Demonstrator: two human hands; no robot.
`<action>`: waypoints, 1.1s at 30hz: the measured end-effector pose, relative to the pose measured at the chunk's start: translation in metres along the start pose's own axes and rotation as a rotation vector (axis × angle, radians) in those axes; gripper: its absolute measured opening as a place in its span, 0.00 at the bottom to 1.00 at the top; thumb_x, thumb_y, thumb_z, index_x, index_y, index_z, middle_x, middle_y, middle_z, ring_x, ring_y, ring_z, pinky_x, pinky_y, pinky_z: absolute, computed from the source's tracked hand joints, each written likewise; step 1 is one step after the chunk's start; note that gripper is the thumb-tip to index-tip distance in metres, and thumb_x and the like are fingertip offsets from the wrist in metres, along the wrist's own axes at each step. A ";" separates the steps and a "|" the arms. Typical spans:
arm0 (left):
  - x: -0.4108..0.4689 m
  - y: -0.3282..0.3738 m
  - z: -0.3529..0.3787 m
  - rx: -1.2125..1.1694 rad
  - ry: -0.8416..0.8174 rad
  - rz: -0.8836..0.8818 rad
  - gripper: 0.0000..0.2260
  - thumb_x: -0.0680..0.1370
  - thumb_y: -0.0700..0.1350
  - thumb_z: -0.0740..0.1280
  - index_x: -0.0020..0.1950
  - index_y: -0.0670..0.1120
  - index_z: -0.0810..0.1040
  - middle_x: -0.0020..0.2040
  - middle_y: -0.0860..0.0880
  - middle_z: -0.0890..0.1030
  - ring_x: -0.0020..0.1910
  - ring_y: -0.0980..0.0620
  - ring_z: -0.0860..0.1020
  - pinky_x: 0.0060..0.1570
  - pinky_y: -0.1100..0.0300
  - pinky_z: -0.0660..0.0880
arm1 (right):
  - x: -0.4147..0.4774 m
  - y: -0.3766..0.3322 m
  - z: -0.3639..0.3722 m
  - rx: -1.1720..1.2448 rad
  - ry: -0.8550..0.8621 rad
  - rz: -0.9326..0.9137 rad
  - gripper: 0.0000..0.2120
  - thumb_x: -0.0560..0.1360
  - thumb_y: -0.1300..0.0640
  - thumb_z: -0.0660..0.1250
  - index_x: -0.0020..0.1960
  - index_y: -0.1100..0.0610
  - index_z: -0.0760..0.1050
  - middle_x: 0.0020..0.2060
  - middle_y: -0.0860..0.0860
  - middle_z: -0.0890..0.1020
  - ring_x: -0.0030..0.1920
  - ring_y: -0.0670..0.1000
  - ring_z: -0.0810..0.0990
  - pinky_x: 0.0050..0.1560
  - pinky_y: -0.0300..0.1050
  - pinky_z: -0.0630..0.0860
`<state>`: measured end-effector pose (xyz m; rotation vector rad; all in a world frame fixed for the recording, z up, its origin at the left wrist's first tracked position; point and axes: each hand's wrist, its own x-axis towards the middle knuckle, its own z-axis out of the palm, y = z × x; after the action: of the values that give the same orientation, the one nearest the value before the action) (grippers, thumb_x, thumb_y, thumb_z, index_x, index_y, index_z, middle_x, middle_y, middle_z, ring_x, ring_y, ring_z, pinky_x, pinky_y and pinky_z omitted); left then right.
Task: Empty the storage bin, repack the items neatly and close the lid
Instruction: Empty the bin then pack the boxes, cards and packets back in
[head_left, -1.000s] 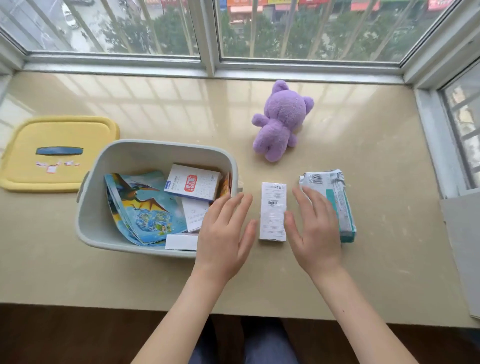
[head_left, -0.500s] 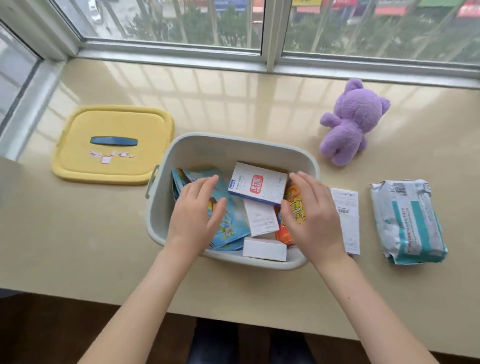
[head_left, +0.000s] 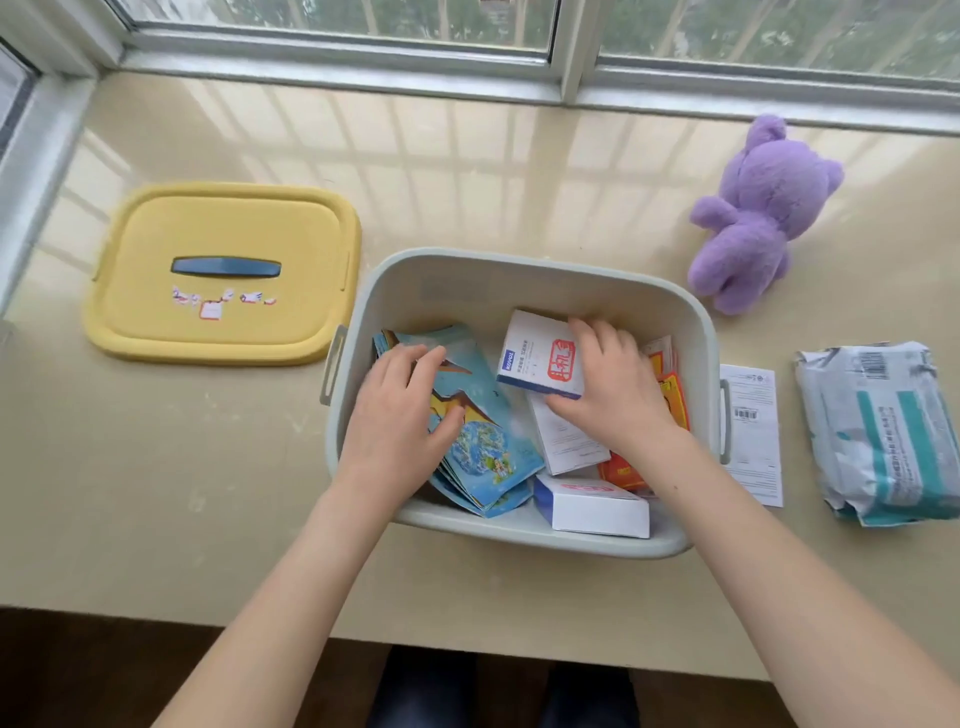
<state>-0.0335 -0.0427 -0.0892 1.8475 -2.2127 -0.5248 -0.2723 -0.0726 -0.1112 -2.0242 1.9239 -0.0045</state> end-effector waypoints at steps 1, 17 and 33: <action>-0.002 0.000 -0.001 0.000 0.019 -0.008 0.25 0.75 0.49 0.70 0.69 0.41 0.71 0.64 0.42 0.74 0.66 0.41 0.70 0.66 0.48 0.69 | 0.000 -0.001 0.003 -0.017 -0.003 0.012 0.41 0.67 0.40 0.70 0.74 0.55 0.61 0.64 0.56 0.71 0.61 0.60 0.69 0.58 0.56 0.70; -0.038 0.035 -0.012 -0.109 -0.073 -0.525 0.30 0.78 0.52 0.66 0.77 0.49 0.57 0.69 0.43 0.62 0.57 0.42 0.75 0.57 0.51 0.73 | -0.011 -0.007 0.012 -0.046 -0.022 0.040 0.43 0.67 0.39 0.72 0.75 0.54 0.58 0.64 0.57 0.71 0.60 0.61 0.67 0.57 0.57 0.68; -0.009 0.024 -0.007 -0.649 -0.113 -0.577 0.30 0.76 0.37 0.67 0.74 0.55 0.63 0.57 0.56 0.78 0.53 0.58 0.78 0.45 0.71 0.73 | -0.015 -0.004 0.015 0.018 -0.040 0.037 0.44 0.66 0.41 0.74 0.74 0.57 0.59 0.60 0.58 0.71 0.59 0.61 0.72 0.57 0.55 0.70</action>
<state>-0.0507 -0.0309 -0.0730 2.0514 -1.2701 -1.2877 -0.2659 -0.0546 -0.1212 -1.9623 1.9291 0.0277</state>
